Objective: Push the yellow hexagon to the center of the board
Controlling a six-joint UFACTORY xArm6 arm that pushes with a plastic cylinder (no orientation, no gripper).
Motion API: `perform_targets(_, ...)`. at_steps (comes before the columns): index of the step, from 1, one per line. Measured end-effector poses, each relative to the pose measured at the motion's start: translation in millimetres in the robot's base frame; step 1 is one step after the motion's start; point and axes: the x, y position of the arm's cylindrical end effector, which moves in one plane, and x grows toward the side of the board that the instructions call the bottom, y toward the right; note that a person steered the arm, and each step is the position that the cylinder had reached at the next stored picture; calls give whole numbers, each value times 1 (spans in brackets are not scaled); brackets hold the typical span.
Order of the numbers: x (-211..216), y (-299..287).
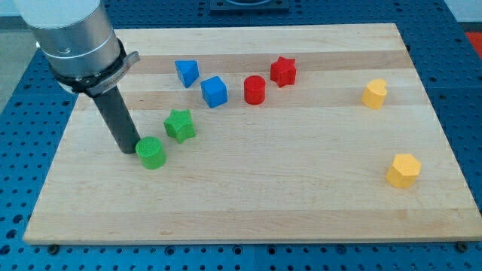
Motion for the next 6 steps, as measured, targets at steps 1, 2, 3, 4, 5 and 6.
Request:
perform_targets(1,0,-23)
perform_targets(2,0,-31)
perform_targets(3,32,-31)
perform_targets(4,121,-9)
perform_targets(5,135,8)
perform_targets(6,134,66)
